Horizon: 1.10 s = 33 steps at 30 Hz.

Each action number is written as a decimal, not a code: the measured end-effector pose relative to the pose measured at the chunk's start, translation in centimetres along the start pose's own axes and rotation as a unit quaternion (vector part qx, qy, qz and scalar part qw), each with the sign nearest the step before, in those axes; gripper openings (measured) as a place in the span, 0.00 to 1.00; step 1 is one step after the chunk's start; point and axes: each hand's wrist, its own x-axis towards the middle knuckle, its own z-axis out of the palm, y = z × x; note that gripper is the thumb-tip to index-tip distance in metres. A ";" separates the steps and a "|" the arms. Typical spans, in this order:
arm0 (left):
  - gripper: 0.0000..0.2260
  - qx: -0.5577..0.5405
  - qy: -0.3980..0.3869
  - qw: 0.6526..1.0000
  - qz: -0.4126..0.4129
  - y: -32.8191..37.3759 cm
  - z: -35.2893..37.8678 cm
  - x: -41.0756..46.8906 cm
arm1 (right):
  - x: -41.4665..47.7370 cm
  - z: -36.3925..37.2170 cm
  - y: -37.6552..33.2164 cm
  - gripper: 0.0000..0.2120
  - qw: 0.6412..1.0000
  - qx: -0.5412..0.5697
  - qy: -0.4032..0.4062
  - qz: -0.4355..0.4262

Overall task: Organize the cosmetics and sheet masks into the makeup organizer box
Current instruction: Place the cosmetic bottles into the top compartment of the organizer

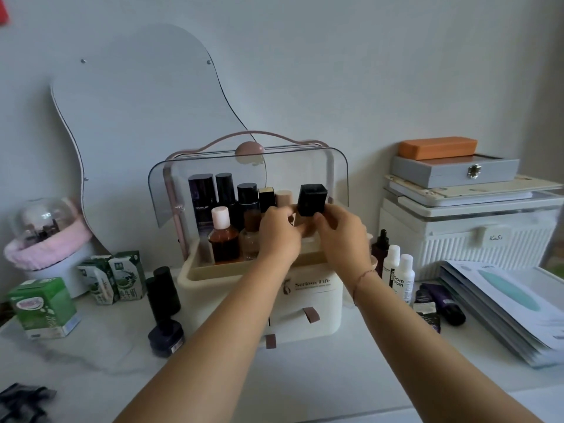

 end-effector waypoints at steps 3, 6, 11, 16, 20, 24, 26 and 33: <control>0.07 0.030 0.007 0.999 -0.017 -0.1 0.7 0.0 | 0.3 -0.3 0.3 0.12 0.999 -0.027 -0.018 -0.006; 0.06 0.059 0.002 0.997 -0.043 -0.1 1.0 0.1 | 0.2 -0.3 0.7 0.12 0.996 -0.048 -0.071 -0.004; 0.05 0.105 -0.012 0.991 -0.085 0.0 1.5 0.3 | 0.2 0.0 0.1 0.11 0.986 -0.065 -0.150 0.035; 0.11 0.111 -0.047 0.990 -0.076 0.1 1.3 0.2 | 0.3 -0.6 -0.3 0.15 0.980 -0.028 -0.179 0.082; 0.16 0.129 -0.084 0.987 -0.053 -0.1 0.6 -0.4 | -0.1 -1.2 0.0 0.13 0.983 -0.022 -0.169 0.061; 0.14 0.100 -0.104 0.990 -0.011 -1.5 -0.9 -1.8 | -1.6 -2.0 0.4 0.20 0.974 -0.144 -0.163 -0.062; 0.15 0.081 -0.133 0.988 -0.016 -1.9 -1.3 -1.9 | -1.8 -2.0 0.4 0.24 0.952 -0.207 -0.206 -0.092; 0.19 -0.057 -0.213 0.967 -0.131 -1.0 -1.1 -0.6 | -0.5 -1.0 -0.1 0.25 0.908 -0.290 -0.297 -0.059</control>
